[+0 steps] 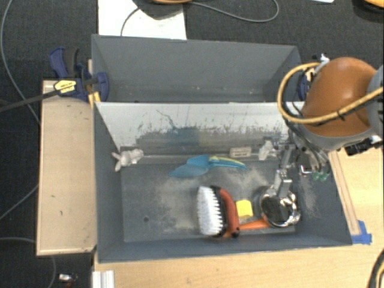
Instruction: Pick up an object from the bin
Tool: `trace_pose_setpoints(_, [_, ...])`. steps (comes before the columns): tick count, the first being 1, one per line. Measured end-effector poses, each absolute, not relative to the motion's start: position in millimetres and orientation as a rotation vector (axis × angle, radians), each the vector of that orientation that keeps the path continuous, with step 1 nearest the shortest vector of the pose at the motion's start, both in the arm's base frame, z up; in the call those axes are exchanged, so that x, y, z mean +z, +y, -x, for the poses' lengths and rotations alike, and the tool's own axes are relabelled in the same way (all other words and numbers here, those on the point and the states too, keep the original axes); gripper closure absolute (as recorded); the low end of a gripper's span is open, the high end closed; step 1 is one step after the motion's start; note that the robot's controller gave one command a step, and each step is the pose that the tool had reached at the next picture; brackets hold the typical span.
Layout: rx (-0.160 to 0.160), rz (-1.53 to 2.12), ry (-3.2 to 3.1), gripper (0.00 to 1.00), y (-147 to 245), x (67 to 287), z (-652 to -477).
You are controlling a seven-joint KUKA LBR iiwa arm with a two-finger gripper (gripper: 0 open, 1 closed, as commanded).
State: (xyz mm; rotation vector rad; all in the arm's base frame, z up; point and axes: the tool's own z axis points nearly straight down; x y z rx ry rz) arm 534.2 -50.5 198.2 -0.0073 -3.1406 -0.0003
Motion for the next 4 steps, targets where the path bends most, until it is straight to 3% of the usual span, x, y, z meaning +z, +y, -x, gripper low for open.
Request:
trace_pose_setpoints(1, [-0.002,-0.004,-3.138,0.0,-107.9,145.7,-536.2])
trace_pose_setpoints(3, [-0.005,0.105,-3.134,0.0,-115.6,108.5,-533.4])
trace_pose_setpoints(4, [-0.005,0.237,-3.127,0.0,-97.7,76.3,-528.0])
